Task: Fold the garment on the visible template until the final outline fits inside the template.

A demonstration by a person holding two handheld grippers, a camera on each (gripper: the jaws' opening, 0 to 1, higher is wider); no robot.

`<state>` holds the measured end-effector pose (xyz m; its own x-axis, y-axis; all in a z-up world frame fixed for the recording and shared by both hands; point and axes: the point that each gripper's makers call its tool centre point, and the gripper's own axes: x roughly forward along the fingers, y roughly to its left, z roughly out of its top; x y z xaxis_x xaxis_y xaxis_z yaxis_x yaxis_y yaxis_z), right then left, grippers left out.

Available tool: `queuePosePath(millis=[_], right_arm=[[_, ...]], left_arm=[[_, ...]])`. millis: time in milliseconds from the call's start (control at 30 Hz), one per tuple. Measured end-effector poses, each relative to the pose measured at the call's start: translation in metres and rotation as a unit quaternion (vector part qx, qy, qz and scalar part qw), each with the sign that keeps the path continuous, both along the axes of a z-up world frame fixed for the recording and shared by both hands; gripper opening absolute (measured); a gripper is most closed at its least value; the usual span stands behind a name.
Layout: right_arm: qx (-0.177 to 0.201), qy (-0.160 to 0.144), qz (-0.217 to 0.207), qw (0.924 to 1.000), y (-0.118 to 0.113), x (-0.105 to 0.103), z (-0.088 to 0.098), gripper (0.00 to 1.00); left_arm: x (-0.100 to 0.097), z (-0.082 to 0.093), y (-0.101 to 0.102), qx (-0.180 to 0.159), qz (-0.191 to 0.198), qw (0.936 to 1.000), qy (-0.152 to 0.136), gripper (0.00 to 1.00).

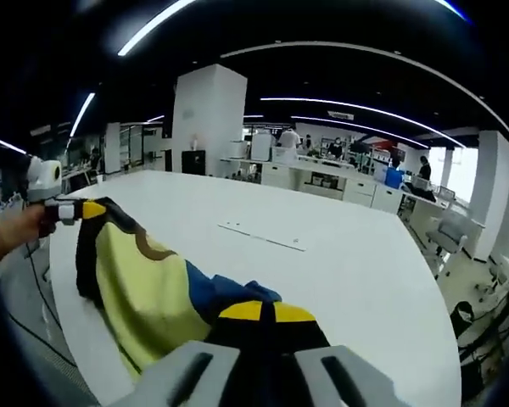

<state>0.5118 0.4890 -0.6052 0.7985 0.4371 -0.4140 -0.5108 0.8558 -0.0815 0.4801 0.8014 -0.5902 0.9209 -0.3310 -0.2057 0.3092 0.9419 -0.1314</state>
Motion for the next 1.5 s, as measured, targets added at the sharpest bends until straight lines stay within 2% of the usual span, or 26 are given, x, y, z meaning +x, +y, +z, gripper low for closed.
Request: queuePosePath(millis=[233,333,433,600,800,933,1000,1133,1200,1233,1267,1300,1367,1500], right_arm=[[0.023,0.012,-0.027,0.9993,-0.008,0.024,-0.008,0.00],[0.015,0.013,-0.034,0.9992,-0.010,0.037,-0.012,0.00],[0.028,0.013,-0.041,0.9987,-0.012,0.051,-0.014,0.00],[0.039,0.022,-0.062,0.9971,-0.018,0.076,-0.024,0.00],[0.056,0.046,-0.083,0.9939,-0.025,0.094,-0.039,0.00],[0.079,0.074,-0.104,0.9887,-0.030,0.106,-0.053,0.00],[0.081,0.089,-0.118,0.9857,-0.035,0.111,-0.062,0.00],[0.077,0.107,-0.126,0.9832,-0.039,0.121,-0.082,0.00],[0.075,0.122,-0.129,0.9812,-0.040,0.123,-0.091,0.00],[0.077,0.129,-0.131,0.9800,-0.040,0.125,-0.096,0.00],[0.077,0.130,-0.132,0.9798,-0.040,0.127,-0.099,0.00],[0.077,0.143,-0.138,0.9770,-0.040,0.127,-0.106,0.00],[0.075,0.158,-0.151,0.9730,-0.041,0.126,-0.113,0.00],[0.062,0.179,-0.151,0.9702,-0.039,0.123,-0.128,0.00]], left_arm=[[0.033,-0.003,-0.004,-0.003,0.008,1.0000,-0.003,0.00],[0.046,-0.003,-0.010,0.011,-0.010,0.9996,-0.022,0.00],[0.064,-0.013,-0.010,0.022,-0.006,0.9996,-0.015,0.00],[0.091,-0.025,-0.010,0.006,-0.003,1.0000,-0.003,0.00],[0.115,-0.046,-0.011,-0.013,0.000,0.9998,0.018,0.00],[0.128,-0.051,-0.016,-0.018,-0.005,0.9998,0.008,0.00],[0.136,-0.060,-0.017,-0.014,-0.003,0.9997,0.019,0.00],[0.146,-0.076,-0.019,-0.031,-0.001,0.9987,0.039,0.00],[0.151,-0.091,-0.017,-0.027,0.007,0.9976,0.063,0.00],[0.153,-0.104,-0.011,-0.005,0.019,0.9960,0.087,0.00],[0.155,-0.111,-0.011,0.002,0.021,0.9950,0.098,0.00],[0.159,-0.116,-0.012,-0.004,0.018,0.9945,0.103,0.00],[0.159,-0.120,-0.016,-0.023,0.019,0.9930,0.114,0.00],[0.161,-0.132,-0.015,-0.024,0.021,0.9902,0.136,0.00]])
